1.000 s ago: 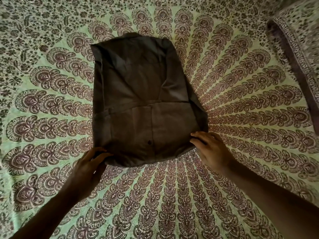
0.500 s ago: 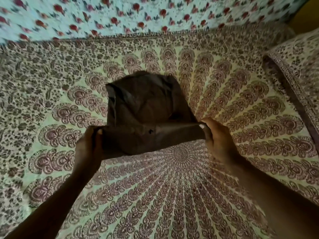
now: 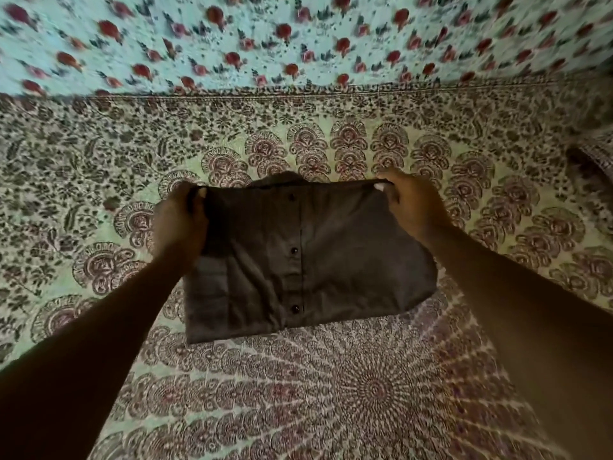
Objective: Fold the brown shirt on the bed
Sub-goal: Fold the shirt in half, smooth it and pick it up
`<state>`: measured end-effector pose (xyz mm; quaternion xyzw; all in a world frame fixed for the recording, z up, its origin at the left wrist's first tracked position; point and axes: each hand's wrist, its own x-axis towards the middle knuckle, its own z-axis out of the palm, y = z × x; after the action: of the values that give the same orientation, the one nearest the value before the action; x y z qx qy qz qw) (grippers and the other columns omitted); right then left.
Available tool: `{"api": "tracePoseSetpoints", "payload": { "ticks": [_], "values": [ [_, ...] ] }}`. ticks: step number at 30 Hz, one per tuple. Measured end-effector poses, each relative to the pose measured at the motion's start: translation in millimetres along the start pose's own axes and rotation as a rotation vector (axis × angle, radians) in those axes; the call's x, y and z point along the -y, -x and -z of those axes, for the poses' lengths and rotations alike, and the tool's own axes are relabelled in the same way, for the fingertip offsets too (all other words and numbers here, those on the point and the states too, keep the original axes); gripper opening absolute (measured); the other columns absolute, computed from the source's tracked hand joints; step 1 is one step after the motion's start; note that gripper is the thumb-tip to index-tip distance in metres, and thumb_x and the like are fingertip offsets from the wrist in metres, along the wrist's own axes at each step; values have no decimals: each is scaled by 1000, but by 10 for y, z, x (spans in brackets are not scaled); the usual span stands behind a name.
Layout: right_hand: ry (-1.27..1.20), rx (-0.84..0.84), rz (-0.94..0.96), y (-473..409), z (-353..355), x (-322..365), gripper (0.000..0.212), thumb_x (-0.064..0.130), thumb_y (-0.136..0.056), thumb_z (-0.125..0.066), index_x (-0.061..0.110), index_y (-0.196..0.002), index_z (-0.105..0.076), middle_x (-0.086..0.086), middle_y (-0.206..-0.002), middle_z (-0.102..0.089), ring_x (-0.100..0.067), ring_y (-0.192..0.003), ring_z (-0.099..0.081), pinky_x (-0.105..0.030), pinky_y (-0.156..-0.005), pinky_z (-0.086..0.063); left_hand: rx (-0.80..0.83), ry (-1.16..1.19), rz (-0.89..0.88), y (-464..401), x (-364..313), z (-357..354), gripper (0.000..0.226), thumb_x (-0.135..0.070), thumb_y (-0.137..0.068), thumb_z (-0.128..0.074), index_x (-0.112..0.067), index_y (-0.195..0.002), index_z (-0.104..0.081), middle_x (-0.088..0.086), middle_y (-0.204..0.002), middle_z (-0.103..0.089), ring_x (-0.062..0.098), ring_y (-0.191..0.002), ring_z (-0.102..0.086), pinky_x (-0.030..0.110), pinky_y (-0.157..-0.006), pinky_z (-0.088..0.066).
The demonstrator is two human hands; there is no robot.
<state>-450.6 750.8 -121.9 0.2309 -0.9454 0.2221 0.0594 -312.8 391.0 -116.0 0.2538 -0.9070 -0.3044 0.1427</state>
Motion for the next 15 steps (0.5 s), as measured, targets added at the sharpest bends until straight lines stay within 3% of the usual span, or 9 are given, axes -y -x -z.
{"api": "tracePoseSetpoints", "payload": {
  "ticks": [3, 8, 12, 15],
  "values": [
    [46, 85, -93, -360, -206, -97, 27, 24, -102, -54, 19, -127, -63, -22, -101, -70, -44, -90, -66, -43, -73, -55, 34, 51, 61, -250, 136, -196, 26, -24, -105, -52, -3, -113, -66, 24, -107, -70, 39, -99, -65, 38, -80, -45],
    [-46, 160, -160, -527, -325, -128, 22, 32, -98, -66, 15, -112, -66, -15, -104, -73, -38, -97, -67, -47, -79, -57, 81, 104, 197, -383, 218, -345, 38, -38, -104, -55, -4, -120, -61, 14, -115, -69, 31, -107, -64, 40, -88, -50],
    [-146, 150, -393, -258, -259, -149, 54, 64, -95, -56, 17, -121, -58, -5, -99, -67, -27, -91, -63, -39, -82, -53, -20, 128, 244, -83, 281, -277, 53, -51, -94, -65, -8, -124, -54, 18, -119, -67, 33, -109, -63, 40, -85, -48],
    [-254, 109, -599, 94, -170, -194, 61, 67, -90, -61, 11, -114, -61, 1, -94, -60, -19, -85, -58, -34, -80, -45, 22, 209, 347, 169, 357, -233, 55, -52, -88, -73, -11, -121, -57, 14, -114, -69, 32, -102, -66, 44, -85, -55]
  ]
}}
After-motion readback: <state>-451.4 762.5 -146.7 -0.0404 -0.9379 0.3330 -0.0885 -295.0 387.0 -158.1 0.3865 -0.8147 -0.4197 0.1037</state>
